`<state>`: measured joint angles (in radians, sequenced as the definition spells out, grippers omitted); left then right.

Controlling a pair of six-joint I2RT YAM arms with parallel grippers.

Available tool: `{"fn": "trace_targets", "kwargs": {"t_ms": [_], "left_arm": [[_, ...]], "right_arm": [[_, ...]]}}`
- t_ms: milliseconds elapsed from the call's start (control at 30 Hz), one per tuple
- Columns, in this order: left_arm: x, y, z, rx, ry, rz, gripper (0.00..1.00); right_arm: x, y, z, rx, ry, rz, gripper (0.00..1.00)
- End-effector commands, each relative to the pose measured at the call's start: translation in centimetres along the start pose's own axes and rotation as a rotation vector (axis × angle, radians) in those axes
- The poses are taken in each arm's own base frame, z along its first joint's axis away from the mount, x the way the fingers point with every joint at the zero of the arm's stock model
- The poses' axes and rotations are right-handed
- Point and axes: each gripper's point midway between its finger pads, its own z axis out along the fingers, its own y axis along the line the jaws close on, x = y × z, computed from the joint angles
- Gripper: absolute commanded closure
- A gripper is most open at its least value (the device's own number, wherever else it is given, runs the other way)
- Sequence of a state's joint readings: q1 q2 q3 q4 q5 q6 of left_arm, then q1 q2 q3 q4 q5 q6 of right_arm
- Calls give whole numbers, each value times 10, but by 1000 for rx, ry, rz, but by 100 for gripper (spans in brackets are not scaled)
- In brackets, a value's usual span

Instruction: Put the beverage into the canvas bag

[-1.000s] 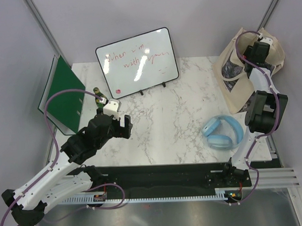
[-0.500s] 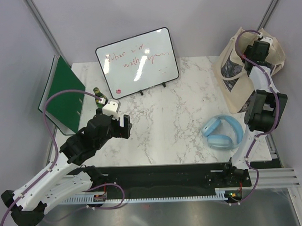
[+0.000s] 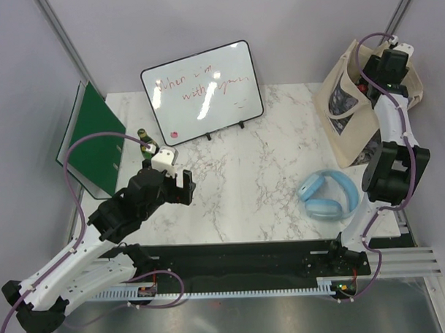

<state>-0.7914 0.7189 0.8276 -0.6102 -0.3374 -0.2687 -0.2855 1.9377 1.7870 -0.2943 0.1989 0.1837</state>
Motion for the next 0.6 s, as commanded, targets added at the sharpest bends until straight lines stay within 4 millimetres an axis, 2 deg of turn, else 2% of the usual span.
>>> {"fn": "trace_targets", "kwargs": {"t_ms": [0, 233, 333, 433, 567], "left_arm": [[-12, -2, -2, 22, -52, 11, 2], [-14, -3, -5, 30, -65, 5, 2], [-14, -3, -5, 35, -64, 0, 2], [-14, -3, -6, 35, -66, -1, 2], [-14, -2, -6, 28, -68, -3, 2]], "right_arm": [[-65, 4, -49, -26, -141, 33, 24], [-84, -2, -80, -14, -169, 39, 22], [-102, -1, -107, -32, -210, 45, 21], [-109, 6, -125, -68, -221, 28, 20], [-115, 21, -162, -140, -243, 25, 20]]}}
